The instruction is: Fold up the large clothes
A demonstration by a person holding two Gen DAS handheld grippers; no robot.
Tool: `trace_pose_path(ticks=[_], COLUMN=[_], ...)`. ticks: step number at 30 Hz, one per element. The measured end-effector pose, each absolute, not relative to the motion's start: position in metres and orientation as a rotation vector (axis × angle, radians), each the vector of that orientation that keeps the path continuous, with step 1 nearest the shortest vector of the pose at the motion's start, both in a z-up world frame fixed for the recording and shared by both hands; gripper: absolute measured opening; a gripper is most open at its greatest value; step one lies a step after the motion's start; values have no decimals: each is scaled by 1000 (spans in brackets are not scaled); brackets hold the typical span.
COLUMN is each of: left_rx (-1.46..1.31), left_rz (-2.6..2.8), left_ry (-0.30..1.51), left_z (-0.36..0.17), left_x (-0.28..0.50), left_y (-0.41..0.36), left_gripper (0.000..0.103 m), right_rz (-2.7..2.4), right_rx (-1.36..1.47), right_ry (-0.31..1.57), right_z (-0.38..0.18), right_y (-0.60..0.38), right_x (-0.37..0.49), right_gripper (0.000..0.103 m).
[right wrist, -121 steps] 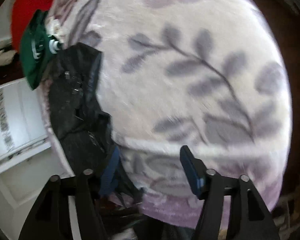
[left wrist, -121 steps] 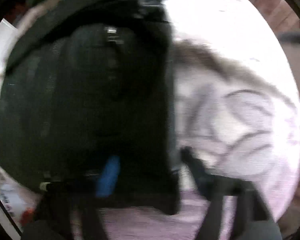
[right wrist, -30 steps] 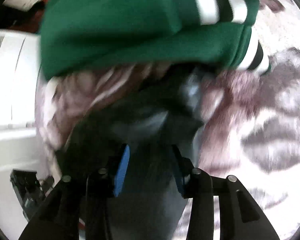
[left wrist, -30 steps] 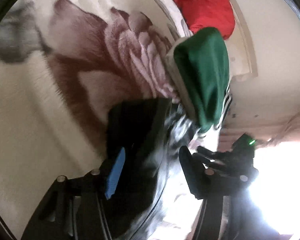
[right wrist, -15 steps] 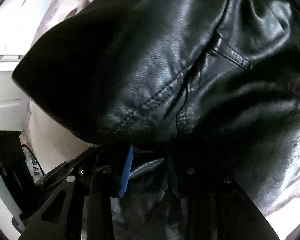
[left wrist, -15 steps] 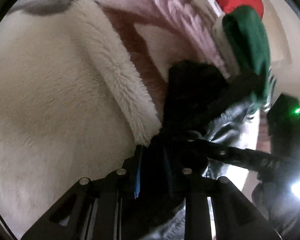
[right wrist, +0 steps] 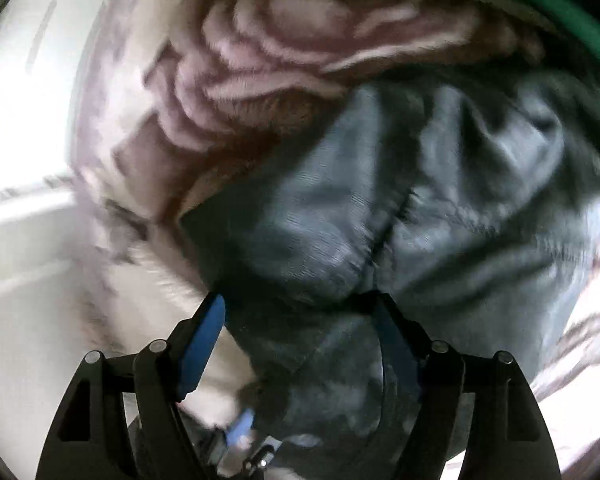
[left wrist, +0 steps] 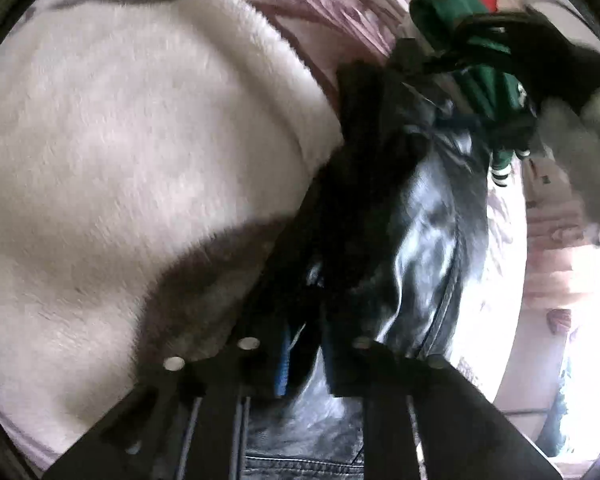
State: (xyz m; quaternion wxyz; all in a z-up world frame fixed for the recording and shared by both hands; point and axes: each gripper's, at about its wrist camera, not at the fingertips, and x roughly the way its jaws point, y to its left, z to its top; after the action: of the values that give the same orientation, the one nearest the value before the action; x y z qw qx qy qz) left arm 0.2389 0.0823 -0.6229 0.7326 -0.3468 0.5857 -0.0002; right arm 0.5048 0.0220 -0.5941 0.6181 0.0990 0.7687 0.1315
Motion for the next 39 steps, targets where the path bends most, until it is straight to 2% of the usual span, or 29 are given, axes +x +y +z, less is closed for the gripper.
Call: trace_pose_path(ticks=[1, 2, 3, 5, 8, 11, 13, 14, 15, 16, 20, 22, 24, 25, 26, 29, 31, 33, 34, 36, 39], left_rx=[-781, -804, -818, -846, -887, -927, -912, -893, -866, -832, -730, -689, -636, -623, -610, -580, -594, -605, -602, -635, -734], left_rz=[1, -1, 1, -1, 16, 78, 144, 174, 211, 248, 360, 337, 316, 286, 275, 295, 313, 314, 300, 286, 237], left_ry=[1272, 1261, 1258, 1248, 1263, 1233, 1198, 1202, 1215, 1231, 1362, 1373, 1377, 1380, 1383, 1387, 1362, 1357, 1374, 1389, 1284], left_z=[-626, -627, -631, -635, -633, -605, -591, -588, -587, -590, -626, -639, -645, -648, -649, -654, -655, -656, -655, -648, -615], left_x=[236, 233, 231, 227, 223, 216, 209, 205, 199, 191, 166, 163, 168, 172, 174, 178, 180, 179, 177, 178, 170], left_y=[83, 85, 86, 87, 94, 110, 124, 127, 133, 138, 149, 147, 141, 136, 133, 130, 127, 128, 131, 139, 151], left_gripper=[7, 7, 7, 7, 12, 16, 35, 58, 68, 72, 72, 72, 83, 97, 103, 103, 103, 103, 103, 103, 103], right_rz=[259, 227, 210, 190, 206, 299, 369, 426, 458, 488, 523, 491, 449, 441, 440, 511, 519, 502, 476, 413, 284], right_rx=[176, 185, 207, 240, 306, 323, 361, 398, 418, 433, 404, 351, 357, 379, 406, 444, 502, 564, 583, 613, 605], right_ry=[1752, 1741, 1736, 1704, 1835, 1790, 1771, 1767, 1773, 1787, 1900, 1889, 1903, 1910, 1918, 1906, 1910, 1895, 1883, 1871, 1911], right_z=[-594, -591, -591, -590, -620, -600, -577, -566, -556, -553, -587, -609, -634, -641, -642, -617, -602, -592, -586, -581, -593], right_y=[27, 28, 32, 30, 28, 10, -7, -17, -24, -26, -12, 2, 11, 12, 10, -8, -29, -51, -64, -97, -129], right_x=[507, 512, 517, 533, 541, 537, 520, 504, 487, 473, 416, 409, 408, 407, 408, 405, 395, 381, 375, 350, 304], right_gripper=[41, 22, 9, 4, 4, 6, 7, 7, 7, 7, 7, 7, 7, 7, 7, 7, 21, 69, 76, 78, 78])
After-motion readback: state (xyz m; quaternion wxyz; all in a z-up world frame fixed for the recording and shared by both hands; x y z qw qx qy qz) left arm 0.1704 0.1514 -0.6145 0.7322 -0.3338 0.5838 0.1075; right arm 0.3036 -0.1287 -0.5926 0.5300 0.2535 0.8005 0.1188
